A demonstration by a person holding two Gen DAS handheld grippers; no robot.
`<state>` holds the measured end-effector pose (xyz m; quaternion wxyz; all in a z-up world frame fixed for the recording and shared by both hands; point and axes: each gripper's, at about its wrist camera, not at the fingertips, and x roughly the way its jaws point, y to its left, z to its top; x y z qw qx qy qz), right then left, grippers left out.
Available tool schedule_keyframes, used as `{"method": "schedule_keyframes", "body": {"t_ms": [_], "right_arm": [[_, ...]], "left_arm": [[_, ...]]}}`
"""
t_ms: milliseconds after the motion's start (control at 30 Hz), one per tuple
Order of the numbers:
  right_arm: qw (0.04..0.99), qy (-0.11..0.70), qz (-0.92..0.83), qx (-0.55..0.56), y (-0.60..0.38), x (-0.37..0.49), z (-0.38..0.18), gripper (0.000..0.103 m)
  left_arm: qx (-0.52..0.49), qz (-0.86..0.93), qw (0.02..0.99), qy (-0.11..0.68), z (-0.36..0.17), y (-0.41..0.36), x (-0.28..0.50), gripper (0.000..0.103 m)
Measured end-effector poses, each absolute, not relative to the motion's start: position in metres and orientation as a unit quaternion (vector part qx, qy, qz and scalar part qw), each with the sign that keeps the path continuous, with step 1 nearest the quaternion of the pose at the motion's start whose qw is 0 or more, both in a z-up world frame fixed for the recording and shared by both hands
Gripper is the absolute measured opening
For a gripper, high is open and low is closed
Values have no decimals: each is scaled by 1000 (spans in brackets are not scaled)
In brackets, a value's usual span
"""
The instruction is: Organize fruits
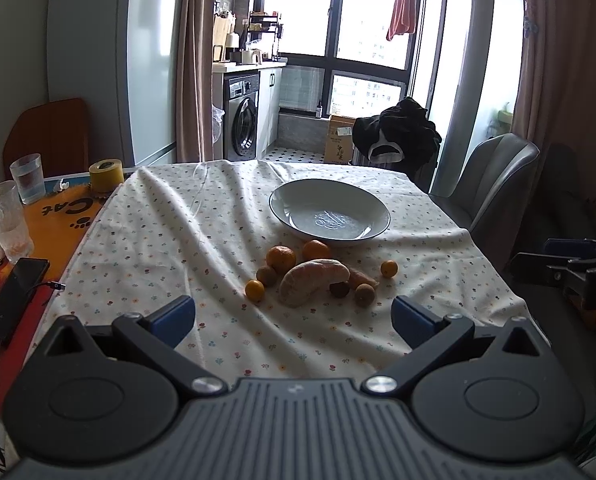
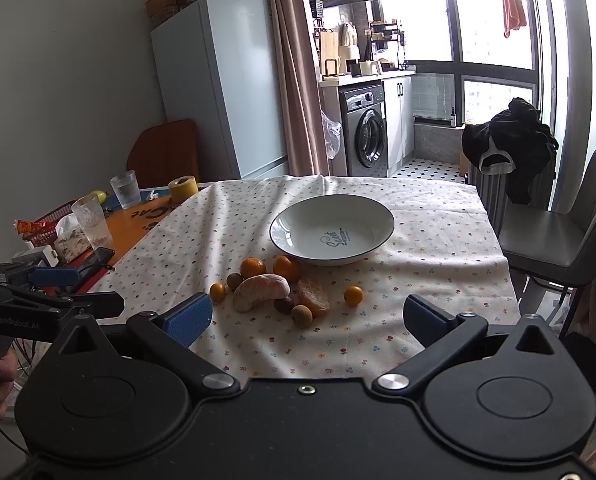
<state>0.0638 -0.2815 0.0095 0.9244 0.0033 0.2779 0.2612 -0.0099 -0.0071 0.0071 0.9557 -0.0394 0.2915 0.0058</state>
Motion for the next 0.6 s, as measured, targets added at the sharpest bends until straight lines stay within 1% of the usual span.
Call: {"method": "schedule_keyframes", "body": {"t_ms": [600], "right_arm": [[922, 291, 256, 2, -280, 75, 3, 103]], "left_arm": [[-42, 11, 951, 305, -5, -1, 8, 103]]}}
